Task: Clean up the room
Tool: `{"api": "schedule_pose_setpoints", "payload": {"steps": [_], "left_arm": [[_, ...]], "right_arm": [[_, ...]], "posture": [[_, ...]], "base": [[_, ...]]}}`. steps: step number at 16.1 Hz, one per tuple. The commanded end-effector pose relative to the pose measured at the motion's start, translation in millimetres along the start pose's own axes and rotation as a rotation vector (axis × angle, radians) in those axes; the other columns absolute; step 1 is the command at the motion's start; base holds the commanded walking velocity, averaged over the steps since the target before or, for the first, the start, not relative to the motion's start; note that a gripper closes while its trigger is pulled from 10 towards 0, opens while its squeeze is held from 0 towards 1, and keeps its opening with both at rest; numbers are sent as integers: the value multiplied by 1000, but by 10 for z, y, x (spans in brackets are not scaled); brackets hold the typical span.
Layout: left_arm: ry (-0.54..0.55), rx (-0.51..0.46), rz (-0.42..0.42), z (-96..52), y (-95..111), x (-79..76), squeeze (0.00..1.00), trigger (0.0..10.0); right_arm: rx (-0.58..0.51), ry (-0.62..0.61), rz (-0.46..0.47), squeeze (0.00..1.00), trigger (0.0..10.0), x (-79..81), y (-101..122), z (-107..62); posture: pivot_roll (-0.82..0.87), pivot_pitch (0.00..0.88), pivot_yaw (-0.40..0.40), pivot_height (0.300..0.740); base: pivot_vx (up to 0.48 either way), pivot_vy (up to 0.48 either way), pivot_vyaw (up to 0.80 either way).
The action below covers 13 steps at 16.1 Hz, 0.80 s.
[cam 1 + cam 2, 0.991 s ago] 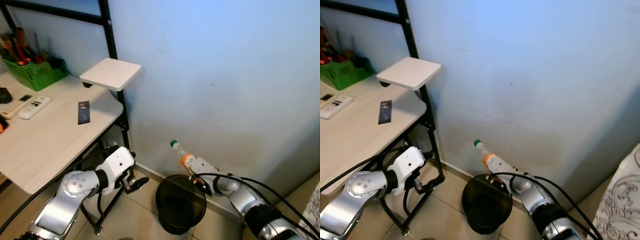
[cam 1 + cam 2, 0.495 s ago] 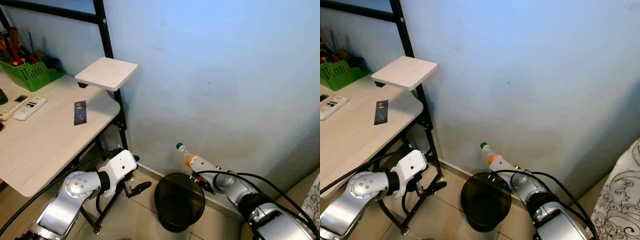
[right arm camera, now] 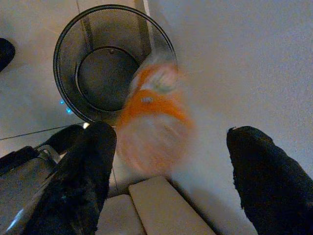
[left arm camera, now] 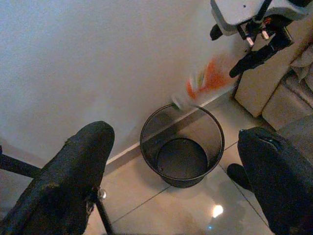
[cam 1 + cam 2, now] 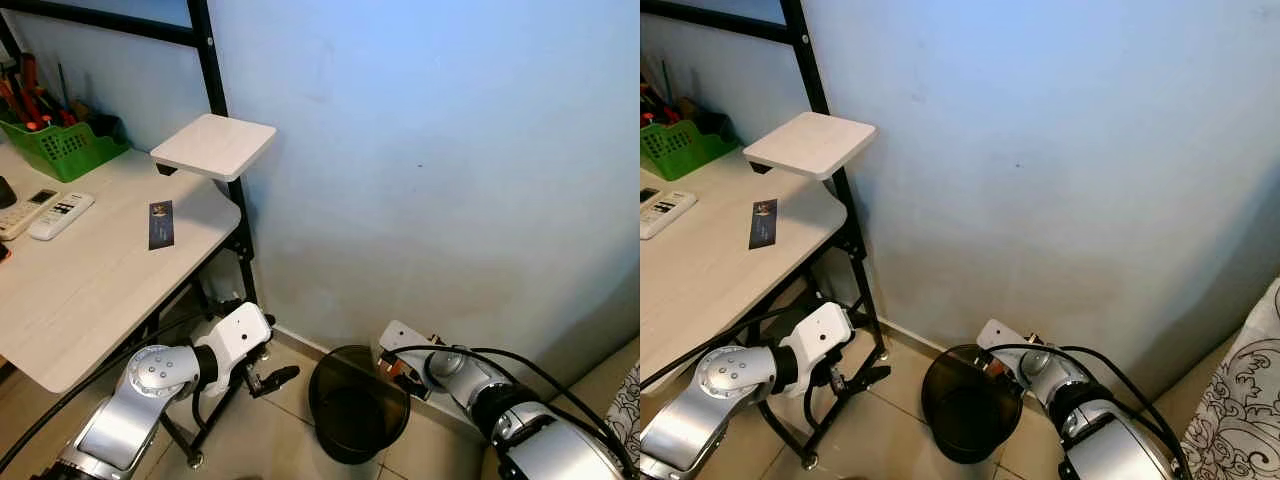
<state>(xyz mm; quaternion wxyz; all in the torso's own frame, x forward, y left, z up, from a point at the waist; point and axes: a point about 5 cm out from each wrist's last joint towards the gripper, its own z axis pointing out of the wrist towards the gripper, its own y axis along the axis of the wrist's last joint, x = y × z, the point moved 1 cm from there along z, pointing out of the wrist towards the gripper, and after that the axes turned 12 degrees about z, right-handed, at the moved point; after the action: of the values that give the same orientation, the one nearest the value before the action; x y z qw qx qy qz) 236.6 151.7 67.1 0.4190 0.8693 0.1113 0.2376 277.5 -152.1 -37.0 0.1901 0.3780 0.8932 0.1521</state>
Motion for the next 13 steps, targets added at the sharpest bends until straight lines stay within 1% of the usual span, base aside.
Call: {"api": "schedule_pose_setpoints", "payload": {"steps": [1,7,8,9,10,11,12,13], "left_arm": [[3,-4,15,4,12,31,0,10000],[4,-11,19,3,33,32,0,10000],[54,-32,11,-2,64,64,0,10000],[163,-10,-44,13,63,157,0,10000],[215,-26,-70,25,84,202,0,10000],[233,-55,-68,31,114,217,0,10000],[330,-118,-75,68,206,324,0,10000],[417,-150,-93,105,284,449,0,10000]], "right_arm": [[-12,8,-18,1000,10000,1,59,-5],[-33,16,0,1000,10000,24,76,1],[-61,4,40,1000,10000,10,92,-2],[-116,5,120,1000,10000,-26,125,-22],[-160,7,178,1000,10000,-53,155,-39],[-182,5,212,1000,10000,-73,169,-51],[-269,-18,283,1000,10000,-157,215,-109],[-333,-3,339,1000,10000,-209,238,-170]], "posture": [[82,0,-1,740],[86,0,-4,740],[93,0,-11,740],[95,0,-17,740],[95,0,-19,740],[96,0,-23,740],[97,0,-29,740],[95,0,-29,740]], "base": [[0,0,0],[0,0,0],[0,0,0],[0,0,0],[0,0,0],[0,0,0],[0,0,0],[0,0,0]]}}
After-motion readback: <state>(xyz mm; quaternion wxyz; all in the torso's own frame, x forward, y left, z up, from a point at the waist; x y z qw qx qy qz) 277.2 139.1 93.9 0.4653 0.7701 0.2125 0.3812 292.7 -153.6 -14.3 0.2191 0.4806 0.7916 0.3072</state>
